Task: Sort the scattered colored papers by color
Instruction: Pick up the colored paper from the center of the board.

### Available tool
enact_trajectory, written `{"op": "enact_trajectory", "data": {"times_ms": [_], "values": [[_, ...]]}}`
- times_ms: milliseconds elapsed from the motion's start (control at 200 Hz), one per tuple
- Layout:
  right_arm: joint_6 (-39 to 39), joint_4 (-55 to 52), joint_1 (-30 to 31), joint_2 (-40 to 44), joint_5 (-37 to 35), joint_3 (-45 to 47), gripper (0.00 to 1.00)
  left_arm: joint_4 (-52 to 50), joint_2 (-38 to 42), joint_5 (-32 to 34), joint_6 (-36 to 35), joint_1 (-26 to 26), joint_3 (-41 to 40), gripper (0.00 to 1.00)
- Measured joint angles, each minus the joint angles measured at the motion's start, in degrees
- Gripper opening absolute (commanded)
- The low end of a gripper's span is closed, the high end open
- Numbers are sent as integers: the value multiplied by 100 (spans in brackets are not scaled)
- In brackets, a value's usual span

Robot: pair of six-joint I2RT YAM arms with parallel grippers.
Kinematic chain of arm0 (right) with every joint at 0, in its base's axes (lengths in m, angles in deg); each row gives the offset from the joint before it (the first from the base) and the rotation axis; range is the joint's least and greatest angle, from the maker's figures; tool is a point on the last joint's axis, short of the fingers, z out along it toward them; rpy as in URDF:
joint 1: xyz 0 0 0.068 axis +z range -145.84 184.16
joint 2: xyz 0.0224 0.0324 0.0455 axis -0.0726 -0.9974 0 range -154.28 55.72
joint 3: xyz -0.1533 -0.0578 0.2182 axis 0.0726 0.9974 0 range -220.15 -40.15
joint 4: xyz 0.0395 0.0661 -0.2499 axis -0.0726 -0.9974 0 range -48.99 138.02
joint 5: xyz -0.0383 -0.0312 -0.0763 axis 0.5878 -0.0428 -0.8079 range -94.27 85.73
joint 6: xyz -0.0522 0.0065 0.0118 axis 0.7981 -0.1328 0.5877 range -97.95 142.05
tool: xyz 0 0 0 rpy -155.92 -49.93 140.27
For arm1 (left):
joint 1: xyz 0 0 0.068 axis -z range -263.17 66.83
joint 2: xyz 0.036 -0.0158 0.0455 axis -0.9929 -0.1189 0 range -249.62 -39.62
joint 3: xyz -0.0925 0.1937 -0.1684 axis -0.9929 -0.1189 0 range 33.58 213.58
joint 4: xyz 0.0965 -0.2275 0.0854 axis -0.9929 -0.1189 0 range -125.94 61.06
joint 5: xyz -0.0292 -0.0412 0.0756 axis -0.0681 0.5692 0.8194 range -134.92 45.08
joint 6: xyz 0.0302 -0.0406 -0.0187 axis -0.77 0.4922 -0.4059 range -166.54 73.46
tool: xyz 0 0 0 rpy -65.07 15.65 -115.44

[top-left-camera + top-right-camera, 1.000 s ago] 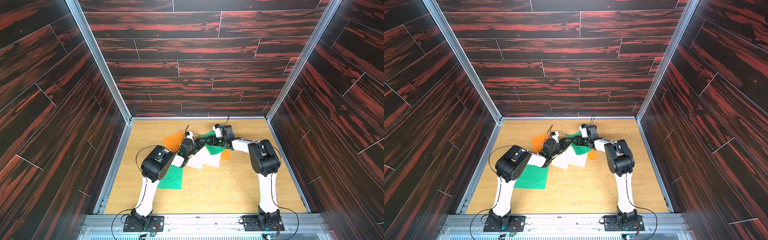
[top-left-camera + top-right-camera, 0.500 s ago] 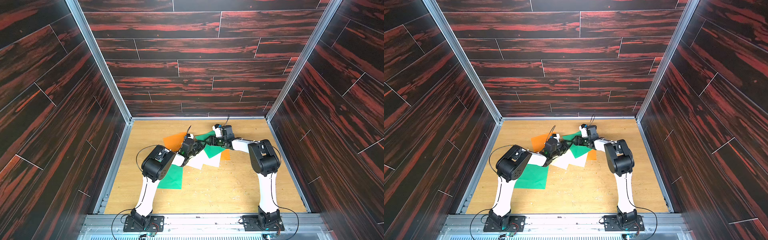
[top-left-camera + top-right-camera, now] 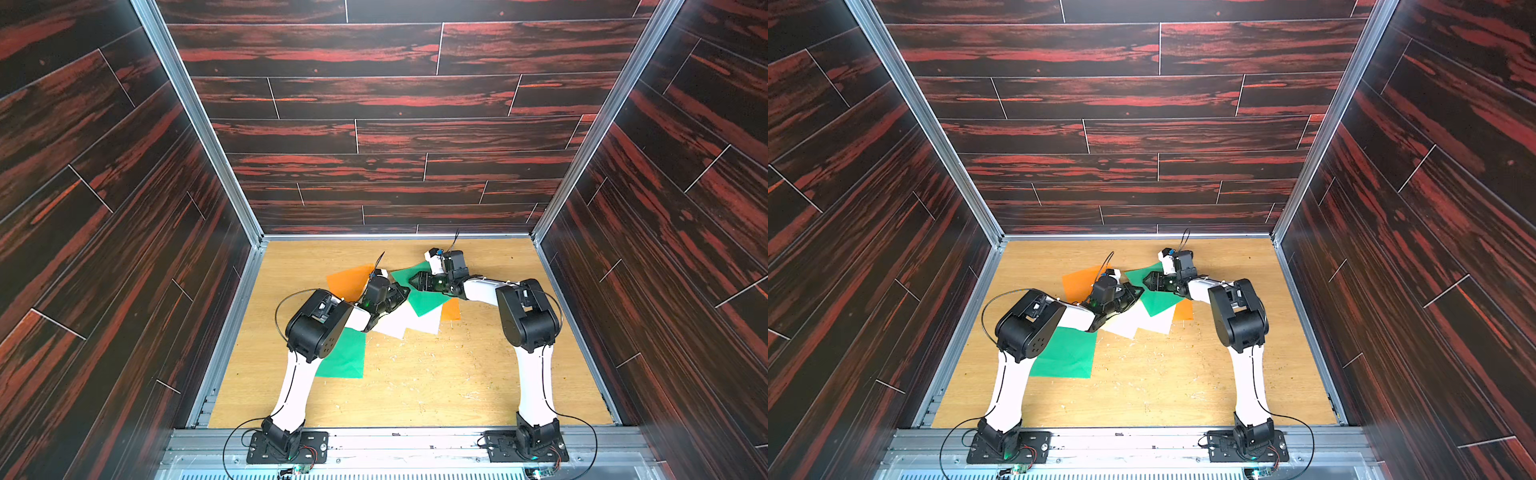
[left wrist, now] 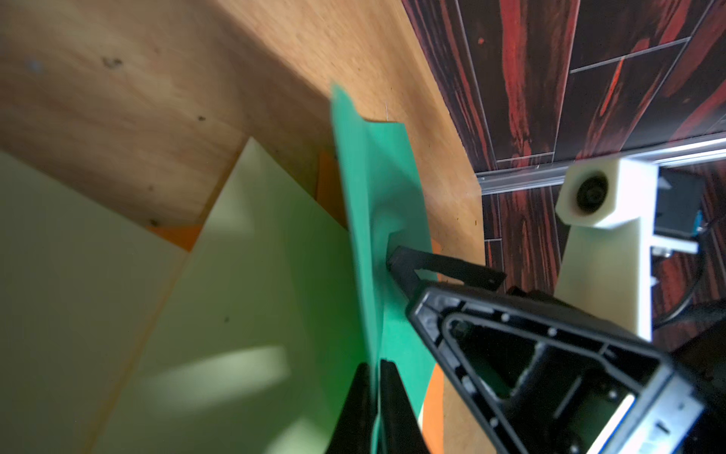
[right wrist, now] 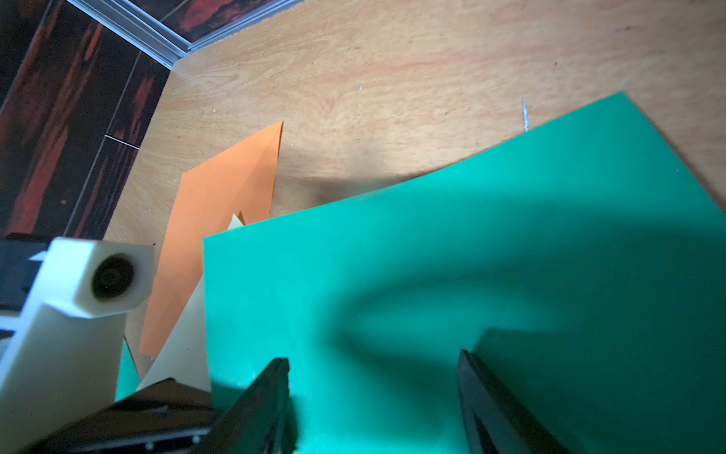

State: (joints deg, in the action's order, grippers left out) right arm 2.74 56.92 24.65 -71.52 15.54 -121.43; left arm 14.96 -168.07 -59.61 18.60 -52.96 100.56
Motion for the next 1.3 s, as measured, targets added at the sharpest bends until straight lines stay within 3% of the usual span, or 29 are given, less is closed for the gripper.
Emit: {"op": "enact_trajectory", "data": {"times_ms": [406, 716, 962, 1298], "values": [[-4, 192, 7, 310, -17, 380, 76, -358, 0, 7, -280, 0, 85, 0], [-15, 450, 7, 2063, -168, 911, 77, -1491, 195, -155, -1088, -2, 557, 0], [-39, 590, 11, 3220, -426, 1438, 78, -3060, 1161, -549, -1978, -24, 1261, 0], [-57, 446, 35, 3585, -638, 2127, 78, -5466, 2885, -745, -2905, -26, 1537, 0]]}}
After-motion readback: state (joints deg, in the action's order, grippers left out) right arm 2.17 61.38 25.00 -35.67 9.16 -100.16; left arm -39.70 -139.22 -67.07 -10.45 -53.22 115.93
